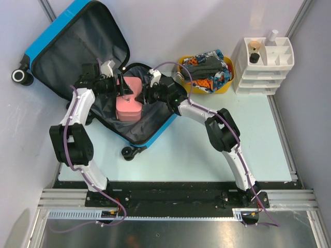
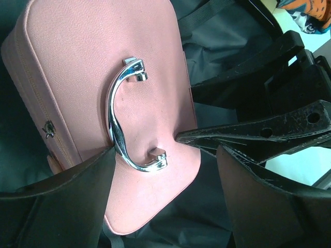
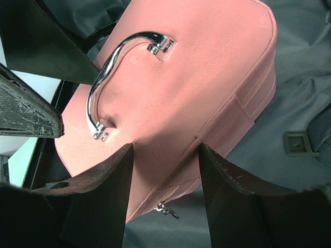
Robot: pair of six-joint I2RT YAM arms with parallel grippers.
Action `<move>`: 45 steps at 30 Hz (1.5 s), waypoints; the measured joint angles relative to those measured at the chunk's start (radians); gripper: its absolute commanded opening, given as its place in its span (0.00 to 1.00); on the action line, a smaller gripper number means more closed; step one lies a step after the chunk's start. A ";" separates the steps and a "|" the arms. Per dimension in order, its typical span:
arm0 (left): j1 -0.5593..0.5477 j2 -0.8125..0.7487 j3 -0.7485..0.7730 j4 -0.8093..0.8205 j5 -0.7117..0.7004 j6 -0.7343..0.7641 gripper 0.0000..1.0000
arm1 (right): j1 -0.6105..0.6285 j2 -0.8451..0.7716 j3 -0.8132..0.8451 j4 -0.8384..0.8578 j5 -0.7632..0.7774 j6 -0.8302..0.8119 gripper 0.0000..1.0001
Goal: Open, take out, and arrange the luggage
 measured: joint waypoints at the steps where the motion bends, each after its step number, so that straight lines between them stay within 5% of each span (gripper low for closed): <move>1: 0.000 0.006 0.006 -0.001 0.008 -0.002 0.81 | -0.001 0.000 0.000 0.000 0.000 0.000 0.53; 15: -0.010 0.016 0.042 0.043 0.123 -0.026 0.70 | -0.020 0.000 0.000 -0.008 -0.005 0.013 0.49; 22: -0.132 0.002 0.042 0.098 0.241 -0.052 0.72 | -0.004 0.002 0.000 0.013 -0.008 -0.002 0.50; 38: 0.072 -0.201 -0.009 0.110 -0.019 -0.069 0.86 | -0.010 -0.018 -0.019 0.026 -0.034 0.038 0.67; 45: 0.140 -0.226 -0.077 0.114 -0.082 -0.087 0.88 | 0.020 -0.103 -0.021 0.032 0.108 0.071 0.74</move>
